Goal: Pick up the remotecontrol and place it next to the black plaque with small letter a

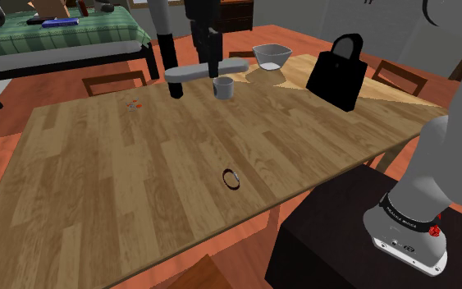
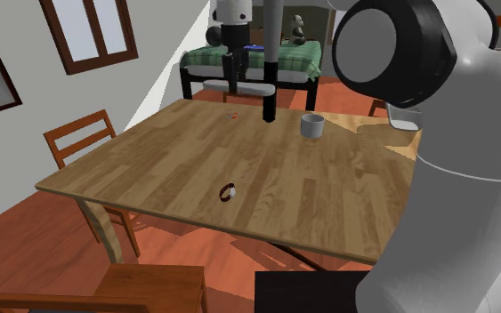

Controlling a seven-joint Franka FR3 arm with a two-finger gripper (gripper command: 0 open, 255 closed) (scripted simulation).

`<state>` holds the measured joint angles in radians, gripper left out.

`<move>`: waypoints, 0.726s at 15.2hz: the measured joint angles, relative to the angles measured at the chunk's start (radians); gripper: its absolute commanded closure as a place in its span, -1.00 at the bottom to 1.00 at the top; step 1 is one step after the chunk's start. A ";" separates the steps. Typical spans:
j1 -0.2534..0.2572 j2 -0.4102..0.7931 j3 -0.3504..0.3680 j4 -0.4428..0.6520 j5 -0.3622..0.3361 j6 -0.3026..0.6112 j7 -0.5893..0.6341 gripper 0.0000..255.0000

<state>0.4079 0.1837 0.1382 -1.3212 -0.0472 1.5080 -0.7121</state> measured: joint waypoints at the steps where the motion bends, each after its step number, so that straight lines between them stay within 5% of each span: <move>1: 0.002 0.004 0.001 0.018 -0.001 -0.014 0.002 1.00; 11: 0.016 0.103 0.003 0.310 -0.017 -0.207 0.001 1.00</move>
<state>0.4234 0.2869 0.1410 -1.0113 -0.0641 1.3006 -0.7115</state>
